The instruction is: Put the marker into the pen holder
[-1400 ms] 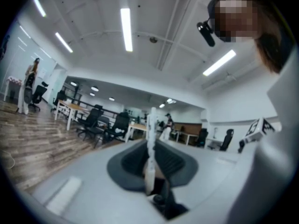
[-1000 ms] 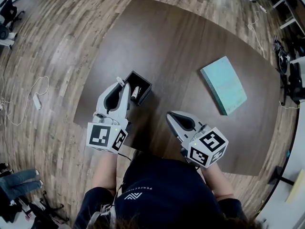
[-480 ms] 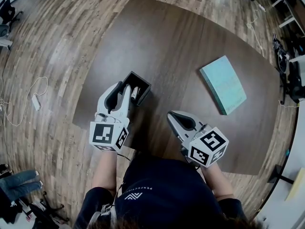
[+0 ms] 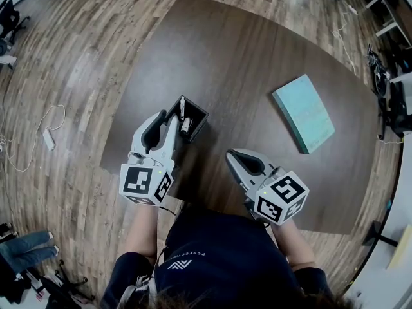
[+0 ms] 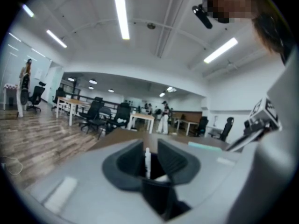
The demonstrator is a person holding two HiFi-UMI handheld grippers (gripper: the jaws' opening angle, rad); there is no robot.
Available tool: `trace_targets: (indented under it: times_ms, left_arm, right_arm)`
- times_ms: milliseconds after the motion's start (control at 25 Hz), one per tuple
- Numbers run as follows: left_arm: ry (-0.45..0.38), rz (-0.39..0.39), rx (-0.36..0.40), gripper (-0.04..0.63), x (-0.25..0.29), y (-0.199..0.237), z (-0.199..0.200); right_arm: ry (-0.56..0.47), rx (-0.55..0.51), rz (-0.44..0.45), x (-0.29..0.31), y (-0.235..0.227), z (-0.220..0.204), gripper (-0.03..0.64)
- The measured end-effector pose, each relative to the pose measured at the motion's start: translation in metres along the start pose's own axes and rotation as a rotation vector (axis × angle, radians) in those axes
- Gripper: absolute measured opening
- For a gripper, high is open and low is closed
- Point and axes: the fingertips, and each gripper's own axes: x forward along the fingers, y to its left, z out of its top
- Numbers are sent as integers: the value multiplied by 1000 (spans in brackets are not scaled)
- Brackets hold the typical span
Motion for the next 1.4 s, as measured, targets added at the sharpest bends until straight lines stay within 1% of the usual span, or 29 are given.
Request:
trace_targets:
  times_ms: [80, 280, 640, 1120, 1400]
  left_arm:
    - [0, -1, -6, 90, -3, 1, 1]
    - [-18, 16, -15, 38, -15, 3, 5]
    - [-29, 71, 9, 28, -41, -10, 13]
    - [-39, 140, -3, 8, -91, -35, 19]
    - [-30, 170, -20, 7, -114, -37, 16]
  right_arm:
    - [-7, -1, -4, -1, 1, 1, 2]
    - [-20, -8, -1, -4, 2, 2, 2]
    - [-44, -51, 26, -18, 5, 7, 2]
    - [-72, -117, 73, -34, 17, 14, 2]
    - [-68, -149, 94, -31, 26, 13, 2]
